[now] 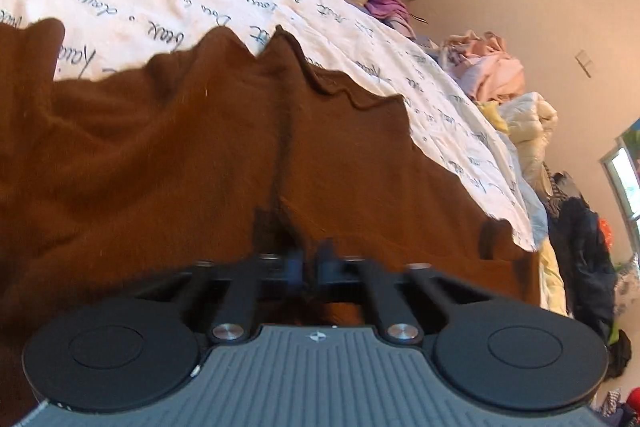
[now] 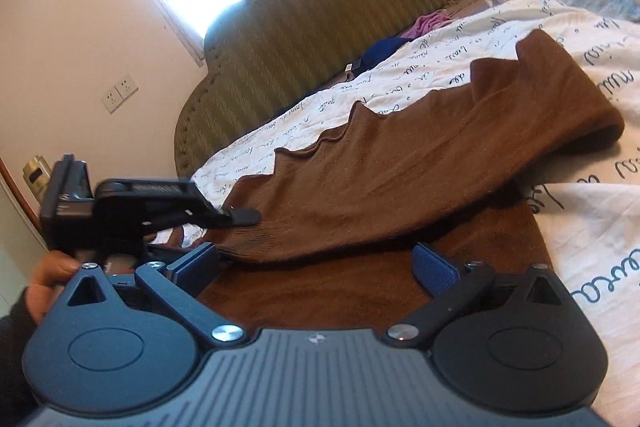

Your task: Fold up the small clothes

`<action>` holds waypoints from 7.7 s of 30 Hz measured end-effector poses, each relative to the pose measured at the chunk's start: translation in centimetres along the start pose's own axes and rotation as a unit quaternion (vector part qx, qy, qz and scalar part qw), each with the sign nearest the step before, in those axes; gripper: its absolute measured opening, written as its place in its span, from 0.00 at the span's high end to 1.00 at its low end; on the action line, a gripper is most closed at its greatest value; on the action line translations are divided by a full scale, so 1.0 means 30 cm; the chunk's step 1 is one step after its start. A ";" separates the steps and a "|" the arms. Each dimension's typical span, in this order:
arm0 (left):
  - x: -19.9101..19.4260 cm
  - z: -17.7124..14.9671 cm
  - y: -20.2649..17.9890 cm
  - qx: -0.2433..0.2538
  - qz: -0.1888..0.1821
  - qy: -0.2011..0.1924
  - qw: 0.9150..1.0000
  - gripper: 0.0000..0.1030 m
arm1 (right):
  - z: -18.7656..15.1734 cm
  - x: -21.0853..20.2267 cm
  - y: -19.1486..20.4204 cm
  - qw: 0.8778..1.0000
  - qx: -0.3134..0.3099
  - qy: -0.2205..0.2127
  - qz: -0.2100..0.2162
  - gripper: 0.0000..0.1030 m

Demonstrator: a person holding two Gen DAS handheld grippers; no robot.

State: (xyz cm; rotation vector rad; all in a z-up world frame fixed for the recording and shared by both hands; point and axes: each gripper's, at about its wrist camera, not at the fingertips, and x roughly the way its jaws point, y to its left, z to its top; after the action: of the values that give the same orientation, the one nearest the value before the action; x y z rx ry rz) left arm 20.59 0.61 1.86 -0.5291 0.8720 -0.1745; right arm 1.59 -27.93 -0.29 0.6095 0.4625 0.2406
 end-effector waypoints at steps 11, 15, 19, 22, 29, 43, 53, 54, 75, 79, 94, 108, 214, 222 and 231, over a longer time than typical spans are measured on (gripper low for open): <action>-0.269 0.080 0.129 0.002 0.104 -0.174 0.979 0.97 | 0.001 0.002 -0.007 1.000 0.003 0.007 0.008 0.00; -0.247 0.063 0.270 -0.015 0.163 -0.160 0.973 0.97 | 0.005 0.011 -0.006 1.000 0.003 0.012 0.007 0.00; -0.308 0.067 0.295 -0.032 0.162 -0.206 0.965 0.97 | 0.006 0.019 -0.005 1.000 0.003 0.015 0.005 0.00; -0.360 0.079 0.276 -0.022 0.166 -0.229 0.959 0.97 | 0.006 0.024 -0.004 1.000 0.004 0.016 0.004 0.00; -0.262 0.039 0.349 -0.004 0.199 -0.162 0.966 0.97 | 0.014 0.024 0.004 1.000 0.002 0.016 -0.003 0.00; -0.244 0.004 0.420 0.007 0.177 -0.169 0.969 0.87 | 0.279 0.503 -0.052 0.955 -0.173 0.088 -0.222 0.00; -0.535 0.032 0.569 -0.064 0.116 -0.277 0.952 0.34 | 0.265 0.466 -0.054 0.959 -0.168 0.077 -0.215 0.00; -0.571 0.054 0.593 -0.068 0.132 -0.291 0.945 0.34 | 0.269 0.466 -0.056 0.960 -0.166 0.076 -0.214 0.00; -0.239 0.395 0.734 0.332 0.355 -0.158 0.859 0.43 | 0.269 0.471 -0.057 0.962 -0.164 0.070 -0.208 0.00; -0.266 0.379 0.739 0.340 0.318 -0.153 0.872 0.43 | 0.271 0.466 -0.060 0.964 -0.158 0.067 -0.203 0.00; -0.394 0.513 0.678 0.194 0.359 -0.251 0.878 0.91 | 0.273 0.464 -0.063 0.966 -0.154 0.065 -0.199 0.00; -0.350 0.085 -0.167 0.318 0.028 -0.206 0.925 0.92 | 0.282 0.444 -0.085 0.974 -0.127 0.055 -0.181 0.00; -0.487 -0.111 0.485 -0.065 0.001 -0.273 0.960 0.01 | 0.516 0.363 -0.280 0.973 0.148 0.174 -0.013 0.95; -0.323 0.076 0.495 -0.079 0.009 -0.170 0.982 0.02 | 0.540 0.355 -0.414 0.974 0.152 0.170 -0.012 0.96; -0.174 0.247 0.485 -0.056 0.028 -0.085 0.994 0.84 | 0.531 0.331 -0.441 0.979 0.144 0.144 -0.013 0.95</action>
State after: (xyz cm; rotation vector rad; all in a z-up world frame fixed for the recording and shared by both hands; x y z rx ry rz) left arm 21.97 17.69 1.90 -0.6153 0.7317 -0.0289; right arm 19.03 -42.86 -0.12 0.8553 0.7933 0.2393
